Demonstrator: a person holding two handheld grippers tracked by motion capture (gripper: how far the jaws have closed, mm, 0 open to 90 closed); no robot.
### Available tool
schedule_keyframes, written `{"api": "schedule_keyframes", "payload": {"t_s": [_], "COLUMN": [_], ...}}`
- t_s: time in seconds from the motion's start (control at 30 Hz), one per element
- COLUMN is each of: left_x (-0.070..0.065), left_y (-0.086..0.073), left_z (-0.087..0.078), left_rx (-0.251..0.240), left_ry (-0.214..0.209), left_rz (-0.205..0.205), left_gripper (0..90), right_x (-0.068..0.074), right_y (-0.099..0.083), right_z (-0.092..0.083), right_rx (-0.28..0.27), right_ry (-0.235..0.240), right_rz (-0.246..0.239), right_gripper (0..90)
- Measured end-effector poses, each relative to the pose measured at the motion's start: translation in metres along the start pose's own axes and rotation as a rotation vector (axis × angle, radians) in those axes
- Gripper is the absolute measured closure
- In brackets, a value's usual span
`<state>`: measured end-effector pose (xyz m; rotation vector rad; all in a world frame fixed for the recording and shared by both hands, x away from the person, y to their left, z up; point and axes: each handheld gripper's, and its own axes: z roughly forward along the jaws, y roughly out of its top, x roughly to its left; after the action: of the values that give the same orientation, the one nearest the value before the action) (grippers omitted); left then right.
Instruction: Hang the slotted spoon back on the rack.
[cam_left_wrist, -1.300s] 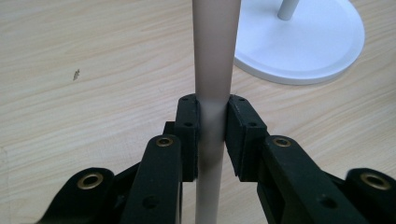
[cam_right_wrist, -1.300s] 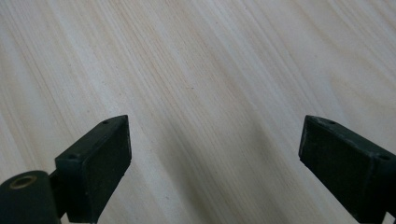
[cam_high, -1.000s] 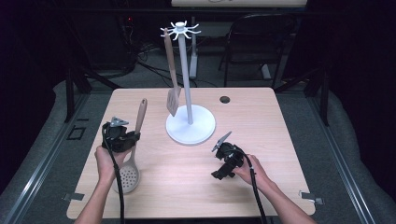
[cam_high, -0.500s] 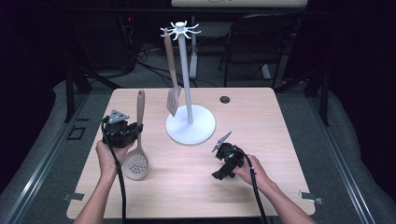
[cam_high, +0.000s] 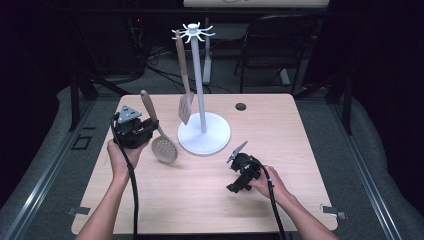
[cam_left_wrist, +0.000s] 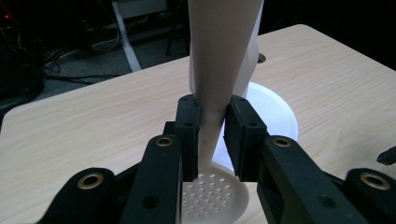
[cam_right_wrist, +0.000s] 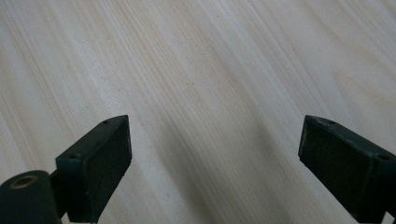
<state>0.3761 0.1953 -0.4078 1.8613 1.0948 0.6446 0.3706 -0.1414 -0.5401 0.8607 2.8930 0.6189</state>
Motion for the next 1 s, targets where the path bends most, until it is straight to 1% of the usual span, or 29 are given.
{"api": "schedule_keyframes", "payload": {"t_s": [0.03, 0.2, 0.47, 0.6, 0.67, 0.77, 0.8, 0.83, 1.0], "left_x": [0.0, -0.006, -0.017, -0.022, -0.023, -0.026, -0.026, -0.027, -0.031], "left_y": [0.0, 0.015, 0.032, 0.039, 0.043, 0.048, 0.05, 0.053, 0.064], "left_z": [0.0, 0.007, 0.019, 0.022, 0.023, 0.025, 0.025, 0.025, 0.027], "left_rx": [0.0, 0.006, 0.007, 0.005, 0.003, 0.0, 0.002, 0.002, -0.003], "left_ry": [0.0, -0.015, -0.035, -0.041, -0.042, -0.045, -0.045, -0.045, -0.048], "left_rz": [0.0, 0.029, 0.063, 0.08, 0.085, 0.091, 0.098, 0.101, 0.116], "left_gripper": [75.7, 75.7, 75.7, 75.7, 75.6, 75.6, 75.6, 75.6, 75.6], "right_x": [0.0, 0.0, 0.0, 0.0, -0.001, 0.0, 0.0, 0.0, 0.0], "right_y": [0.0, 0.0, 0.0, 0.0, 0.0, 0.0, 0.0, 0.0, 0.0], "right_z": [0.0, 0.0, 0.0, 0.0, -0.001, -0.001, -0.002, -0.001, -0.001], "right_rx": [0.0, 0.002, 0.0, -0.003, 0.004, -0.004, 0.002, -0.007, -0.006], "right_ry": [0.0, 0.0, -0.002, -0.001, -0.004, -0.002, -0.008, -0.001, 0.0], "right_rz": [0.0, -0.003, -0.003, -0.001, -0.006, -0.001, -0.007, -0.004, -0.002], "right_gripper": [9.3, 9.4, 9.4, 9.4, 9.4, 9.4, 9.4, 9.4, 9.4]}}
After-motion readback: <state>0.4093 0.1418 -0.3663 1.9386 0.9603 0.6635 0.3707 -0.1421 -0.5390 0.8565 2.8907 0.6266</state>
